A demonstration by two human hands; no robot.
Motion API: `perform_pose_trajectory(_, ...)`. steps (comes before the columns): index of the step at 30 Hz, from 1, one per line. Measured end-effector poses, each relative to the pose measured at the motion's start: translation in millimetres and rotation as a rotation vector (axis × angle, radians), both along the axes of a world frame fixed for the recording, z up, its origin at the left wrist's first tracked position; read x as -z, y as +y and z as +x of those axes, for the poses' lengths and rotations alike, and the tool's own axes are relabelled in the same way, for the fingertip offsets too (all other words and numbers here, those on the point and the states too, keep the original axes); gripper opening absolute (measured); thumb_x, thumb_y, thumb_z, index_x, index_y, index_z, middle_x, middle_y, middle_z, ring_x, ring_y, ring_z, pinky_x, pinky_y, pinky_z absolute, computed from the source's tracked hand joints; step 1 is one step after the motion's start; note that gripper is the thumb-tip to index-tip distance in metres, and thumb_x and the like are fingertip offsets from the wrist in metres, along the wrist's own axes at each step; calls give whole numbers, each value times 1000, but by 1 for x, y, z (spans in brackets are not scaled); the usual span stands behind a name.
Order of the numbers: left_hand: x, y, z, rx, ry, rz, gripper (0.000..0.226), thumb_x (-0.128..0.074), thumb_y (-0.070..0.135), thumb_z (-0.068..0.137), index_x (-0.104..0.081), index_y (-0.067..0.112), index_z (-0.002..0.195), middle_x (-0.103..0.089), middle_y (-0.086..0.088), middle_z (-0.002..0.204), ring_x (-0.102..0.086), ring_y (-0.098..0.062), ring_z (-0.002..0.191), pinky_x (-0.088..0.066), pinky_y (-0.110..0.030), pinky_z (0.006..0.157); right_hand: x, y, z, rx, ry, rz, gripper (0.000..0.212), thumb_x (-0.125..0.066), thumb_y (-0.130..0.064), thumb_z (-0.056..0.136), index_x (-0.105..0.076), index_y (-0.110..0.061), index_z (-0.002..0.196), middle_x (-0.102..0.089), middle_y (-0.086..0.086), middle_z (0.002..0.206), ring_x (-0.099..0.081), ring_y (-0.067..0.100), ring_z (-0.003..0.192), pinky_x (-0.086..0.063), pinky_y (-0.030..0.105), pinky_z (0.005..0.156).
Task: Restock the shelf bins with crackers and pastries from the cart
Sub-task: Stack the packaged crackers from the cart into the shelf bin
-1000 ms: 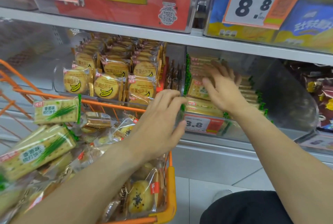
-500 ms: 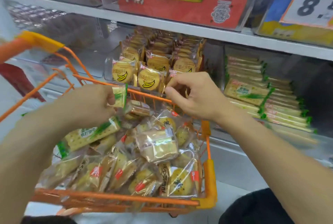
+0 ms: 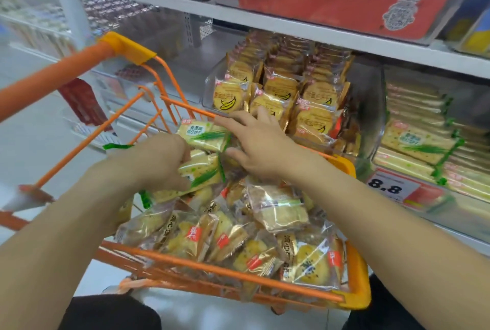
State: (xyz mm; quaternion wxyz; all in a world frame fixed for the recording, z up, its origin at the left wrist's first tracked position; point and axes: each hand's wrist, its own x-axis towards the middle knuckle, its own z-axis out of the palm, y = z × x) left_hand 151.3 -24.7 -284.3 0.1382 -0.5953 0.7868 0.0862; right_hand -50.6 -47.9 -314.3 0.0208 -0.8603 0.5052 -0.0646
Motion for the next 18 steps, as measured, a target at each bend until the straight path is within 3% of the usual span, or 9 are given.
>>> perform_pose_trajectory(2,-1,0,3,-14,63,29,30,-73,42,85,-51,22,81,-50,3,73,-44,-10,62,-34,-28,54,3,-3,2,-11,-83,-54,50,-57,-41,97,-48,-27,145,-45,0,143,-34,27,123,-33,46,106)
perform_pose_trajectory(4,-3,2,6,-25,93,70,30,-67,43,89,-44,27,79,-49,5,77,-45,-8,66,-35,-27,56,4,-8,2,-20,-174,-59,39,-64,-38,93,-64,-22,128,-52,-2,130,-37,23,116,-36,45,104)
perform_pose_trajectory(6,-3,3,9,-36,116,92,24,-63,44,92,-48,25,96,-53,5,89,-53,-14,80,-42,-29,67,4,-12,2,-27,-237,-35,36,-69,-33,89,-66,-21,123,-53,-1,122,-38,21,111,-37,43,103)
perform_pose_trajectory(9,-1,4,15,-75,139,110,34,-59,46,94,-48,21,115,-56,2,101,-55,-19,93,-47,-33,81,4,-11,6,-105,-268,-2,49,-72,-24,83,-62,-22,131,-52,2,123,-41,24,115,-35,43,105)
perform_pose_trajectory(12,0,6,20,-128,157,122,40,-54,46,96,-48,19,124,-59,-4,116,-57,-22,103,-48,-39,91,9,-7,13,-198,-30,-97,56,-69,-23,83,-58,-28,138,-52,-1,138,-37,26,132,-31,44,105)
perform_pose_trajectory(14,-1,8,20,-156,196,115,44,-52,47,97,-47,18,130,-59,-6,125,-57,-24,110,-47,-39,95,12,-9,15,-206,26,-185,49,-67,-19,87,-61,-29,135,-58,-5,137,-38,26,132,-32,43,102)
perform_pose_trajectory(18,-9,10,26,-259,391,114,57,-53,57,91,-50,19,134,-59,-7,131,-58,-24,116,-48,-43,98,15,-13,12,-175,-164,-193,30,-70,-26,90,-74,-25,120,-72,-6,117,-50,24,123,-38,42,94)
